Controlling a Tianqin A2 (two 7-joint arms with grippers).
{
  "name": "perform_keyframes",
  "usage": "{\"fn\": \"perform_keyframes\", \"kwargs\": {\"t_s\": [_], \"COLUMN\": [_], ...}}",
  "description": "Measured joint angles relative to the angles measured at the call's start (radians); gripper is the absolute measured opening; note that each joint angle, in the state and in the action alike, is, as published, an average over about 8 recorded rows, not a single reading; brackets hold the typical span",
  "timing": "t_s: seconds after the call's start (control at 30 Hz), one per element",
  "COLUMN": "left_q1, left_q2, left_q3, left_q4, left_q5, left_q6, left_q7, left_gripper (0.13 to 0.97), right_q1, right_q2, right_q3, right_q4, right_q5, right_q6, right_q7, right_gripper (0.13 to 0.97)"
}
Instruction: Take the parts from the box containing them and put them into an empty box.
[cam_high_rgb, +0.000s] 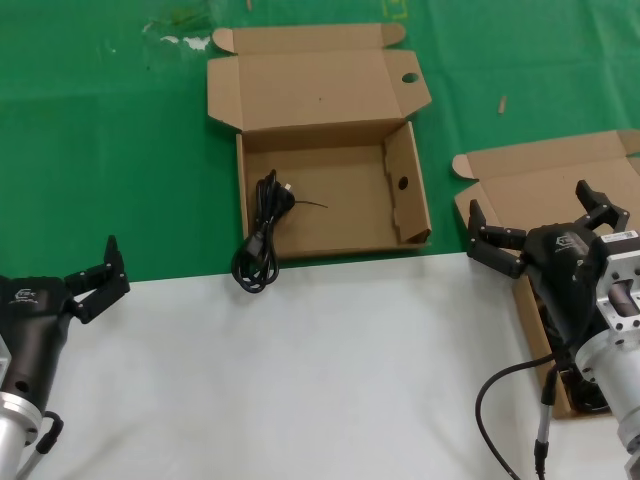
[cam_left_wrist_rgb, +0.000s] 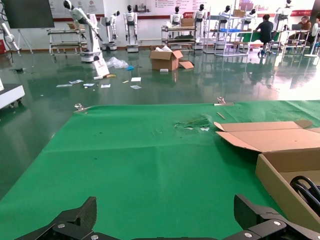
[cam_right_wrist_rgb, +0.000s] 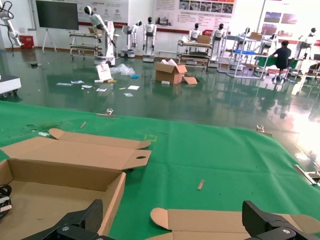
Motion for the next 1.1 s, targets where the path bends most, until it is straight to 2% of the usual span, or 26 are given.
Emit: {"fn": "perform_keyframes", "kwargs": {"t_s": [1.1], "left_q1": [0.000], "left_q2": [0.000], "left_q3": [0.000], "left_q4": [0.000], "left_q5": [0.000], "left_q6": [0.000], "left_q7": [0.000], "left_gripper": [0.966], "right_q1": [0.000], "right_q2": [0.000], "right_q3": [0.000], "right_q4": [0.000], "right_q5": [0.000], "right_q6": [0.000], "right_q7": [0.000], "right_gripper": [0.966]}}
